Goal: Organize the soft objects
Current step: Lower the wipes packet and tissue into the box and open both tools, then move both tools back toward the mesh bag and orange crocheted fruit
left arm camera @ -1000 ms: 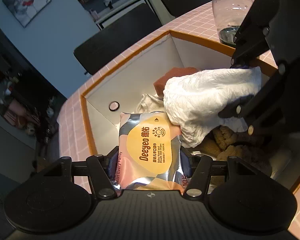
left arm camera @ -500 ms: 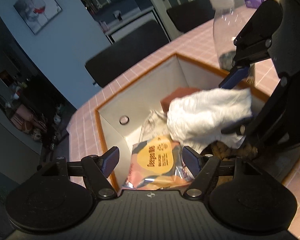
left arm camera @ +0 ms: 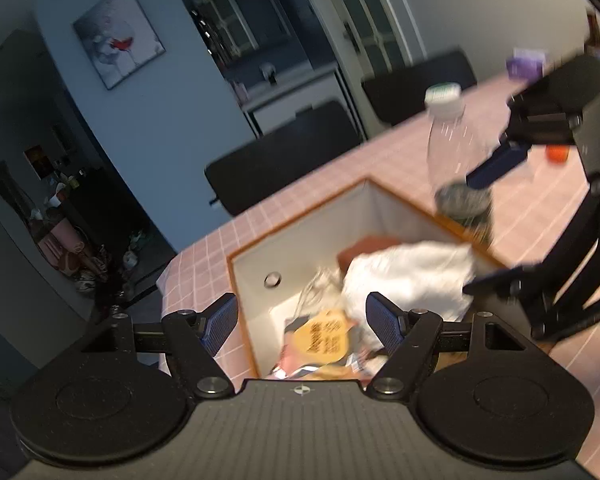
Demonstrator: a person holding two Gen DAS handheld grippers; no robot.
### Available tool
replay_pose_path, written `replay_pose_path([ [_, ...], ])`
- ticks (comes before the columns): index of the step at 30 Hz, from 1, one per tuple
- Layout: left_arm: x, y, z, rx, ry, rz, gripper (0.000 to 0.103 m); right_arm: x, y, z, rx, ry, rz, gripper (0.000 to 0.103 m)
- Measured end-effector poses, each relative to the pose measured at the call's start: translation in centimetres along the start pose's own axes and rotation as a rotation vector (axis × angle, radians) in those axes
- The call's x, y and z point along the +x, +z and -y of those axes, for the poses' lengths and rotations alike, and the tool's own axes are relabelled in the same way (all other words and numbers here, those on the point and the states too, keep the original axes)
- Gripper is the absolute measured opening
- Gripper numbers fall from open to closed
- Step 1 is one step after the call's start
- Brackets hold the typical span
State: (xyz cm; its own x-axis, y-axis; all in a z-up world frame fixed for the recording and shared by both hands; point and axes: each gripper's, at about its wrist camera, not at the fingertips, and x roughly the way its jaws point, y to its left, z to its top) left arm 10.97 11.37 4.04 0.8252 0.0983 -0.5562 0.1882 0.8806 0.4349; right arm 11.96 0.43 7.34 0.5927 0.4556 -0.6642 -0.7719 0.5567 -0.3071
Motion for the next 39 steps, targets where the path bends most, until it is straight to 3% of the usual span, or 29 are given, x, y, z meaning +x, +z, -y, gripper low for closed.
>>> replay_pose_path([
  [11, -6.2, 0.2, 3.9, -0.123, -0.063, 0.249, 0.086, -6.4, -6.4, 1.9, 0.189, -0.041, 0.051, 0.080],
  [20, -7.5, -0.1, 8.2, -0.268, -0.248, 0.365, 0.086, -8.7, -13.1, 4.6, 0.251, -0.102, -0.021, 0.081],
  [25, -6.2, 0.4, 11.2, -0.346, -0.355, 0.372, 0.085, -8.3, -16.5, 7.5, 0.301, -0.167, -0.110, 0.081],
  [30, -4.6, 2.3, 14.6, -0.320, -0.467, 0.343, 0.085, -8.2, -20.1, 11.0, 0.373, -0.207, -0.201, 0.081],
  [34, -2.3, 4.0, 16.9, -0.306, -0.518, 0.287, 0.085, -7.5, -22.6, 14.1, 0.423, -0.247, -0.253, 0.081],
  [39, 1.5, 5.8, 19.0, -0.370, -0.602, 0.181, 0.086, -5.9, -24.9, 18.2, 0.491, -0.316, -0.270, 0.082],
])
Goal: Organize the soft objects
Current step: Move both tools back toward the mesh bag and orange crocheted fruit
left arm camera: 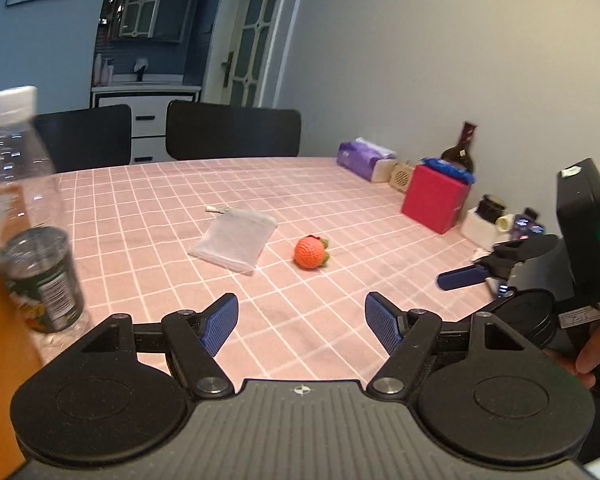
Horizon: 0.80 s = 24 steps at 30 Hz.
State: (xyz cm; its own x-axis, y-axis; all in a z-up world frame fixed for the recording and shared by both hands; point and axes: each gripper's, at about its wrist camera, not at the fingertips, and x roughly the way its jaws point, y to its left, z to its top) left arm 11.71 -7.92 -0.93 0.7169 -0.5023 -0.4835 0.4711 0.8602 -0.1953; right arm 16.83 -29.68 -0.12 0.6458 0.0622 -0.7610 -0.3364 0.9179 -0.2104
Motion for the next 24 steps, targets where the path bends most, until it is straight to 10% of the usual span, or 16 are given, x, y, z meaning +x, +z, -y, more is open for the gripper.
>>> replay_pose_path([
  [24, 19.3, 4.8, -3.2, 0.065, 0.211, -0.079, 0.088, 14.4, 7.6, 5.2, 0.090, 0.024, 0.064, 0.077],
])
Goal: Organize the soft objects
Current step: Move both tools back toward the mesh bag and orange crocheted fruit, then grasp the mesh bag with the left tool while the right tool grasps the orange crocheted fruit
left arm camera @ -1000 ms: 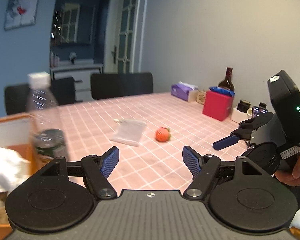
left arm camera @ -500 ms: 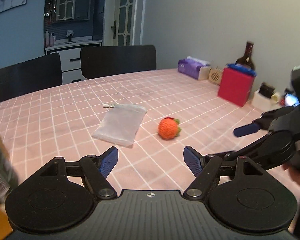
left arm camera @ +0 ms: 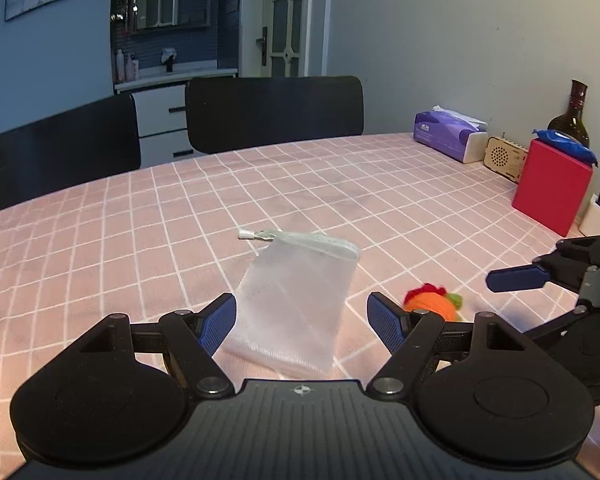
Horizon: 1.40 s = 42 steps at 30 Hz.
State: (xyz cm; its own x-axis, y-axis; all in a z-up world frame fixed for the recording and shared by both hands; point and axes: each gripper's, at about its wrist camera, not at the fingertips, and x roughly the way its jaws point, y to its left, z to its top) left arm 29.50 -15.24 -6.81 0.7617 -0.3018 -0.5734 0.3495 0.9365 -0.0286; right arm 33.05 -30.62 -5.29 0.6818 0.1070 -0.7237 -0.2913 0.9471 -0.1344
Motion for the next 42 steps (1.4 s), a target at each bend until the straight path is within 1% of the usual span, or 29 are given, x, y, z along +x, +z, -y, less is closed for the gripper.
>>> replay_pose_path([
  [3, 1.4, 0.2, -0.3, -0.003, -0.005, -0.011, 0.088, 1.2, 0.4, 0.3, 0.032, 0.033, -0.005, 0.077],
  [5, 2.1, 0.2, -0.3, 0.009, -0.003, -0.011, 0.088, 1.8, 0.6, 0.3, 0.035, 0.053, -0.012, 0.069],
  [9, 3.2, -0.1, -0.3, 0.035, 0.006, -0.018, 0.088, 2.6, 0.7, 0.0, 0.023, 0.075, -0.020, 0.062],
  [11, 3.7, -0.1, -0.5, 0.031, 0.011, -0.026, 0.088, 2.8, 0.8, 0.0, 0.022, 0.084, -0.018, 0.055],
  [15, 4.4, -0.2, -0.6, 0.034, 0.013, -0.031, 0.088, 2.8, 0.7, -0.1, 0.017, 0.089, -0.018, 0.054],
  [19, 5.8, -0.1, -0.7, 0.050, 0.022, -0.065, 0.088, 2.5, 0.4, 0.0, 0.022, 0.092, -0.026, 0.054],
  [20, 6.1, -0.2, -0.8, 0.054, 0.027, -0.073, 0.090, 2.5, 0.4, 0.1, 0.025, 0.094, -0.028, 0.054],
  [21, 6.4, -0.2, -0.8, 0.062, 0.031, -0.083, 0.094, 2.5, 0.3, 0.1, 0.029, 0.096, -0.032, 0.054],
  [22, 6.7, -0.3, -0.9, 0.071, 0.033, -0.094, 0.094, 2.6, 0.2, 0.2, 0.031, 0.095, -0.038, 0.054],
  [24, 6.9, -0.4, -1.3, 0.053, 0.034, -0.090, 0.095, 2.6, 0.1, 0.3, 0.043, 0.100, -0.034, 0.054],
  [26, 7.1, -0.4, -1.6, 0.028, 0.017, -0.094, 0.094, 2.6, 0.0, 0.5, 0.055, 0.107, -0.034, 0.054],
  [27, 7.1, -0.5, -1.6, 0.034, 0.013, -0.092, 0.090, 2.6, 0.0, 0.5, 0.053, 0.107, -0.032, 0.054],
  [28, 7.1, -0.6, -1.7, 0.037, 0.009, -0.088, 0.089, 2.5, 0.0, 0.4, 0.050, 0.105, -0.031, 0.054],
  [29, 7.0, -0.6, -1.8, 0.031, -0.001, -0.085, 0.082, 2.5, -0.1, 0.4, 0.052, 0.105, -0.030, 0.054],
  [30, 7.0, -0.6, -1.7, 0.029, -0.001, -0.083, 0.071, 2.5, -0.1, 0.4, 0.054, 0.104, -0.031, 0.054],
  [31, 6.9, -0.7, -1.6, 0.031, -0.001, -0.080, 0.065, 2.5, 0.0, 0.4, 0.054, 0.103, -0.033, 0.054],
  [33, 6.6, -0.8, -1.2, 0.035, -0.010, -0.070, 0.044, 2.5, 0.0, 0.3, 0.056, 0.101, -0.035, 0.054],
  [34, 6.4, -0.8, -0.9, 0.040, -0.017, -0.069, 0.037, 2.6, 0.0, 0.3, 0.057, 0.100, -0.036, 0.054],
  [35, 6.3, -0.8, -0.7, 0.045, -0.022, -0.068, 0.026, 2.6, 0.1, 0.3, 0.057, 0.098, -0.037, 0.054],
  [36, 6.2, -0.8, -0.5, 0.047, -0.028, -0.067, 0.017, 2.6, 0.1, 0.2, 0.057, 0.096, -0.037, 0.054],
  [39, 5.9, -0.9, 0.2, 0.041, -0.035, -0.075, 0.003, 2.7, 0.3, 0.1, 0.057, 0.086, -0.047, 0.053],
  [42, 5.3, -1.2, 0.8, 0.033, -0.035, -0.090, 0.002, 2.4, 0.4, -0.3, 0.055, 0.077, -0.062, 0.053],
])
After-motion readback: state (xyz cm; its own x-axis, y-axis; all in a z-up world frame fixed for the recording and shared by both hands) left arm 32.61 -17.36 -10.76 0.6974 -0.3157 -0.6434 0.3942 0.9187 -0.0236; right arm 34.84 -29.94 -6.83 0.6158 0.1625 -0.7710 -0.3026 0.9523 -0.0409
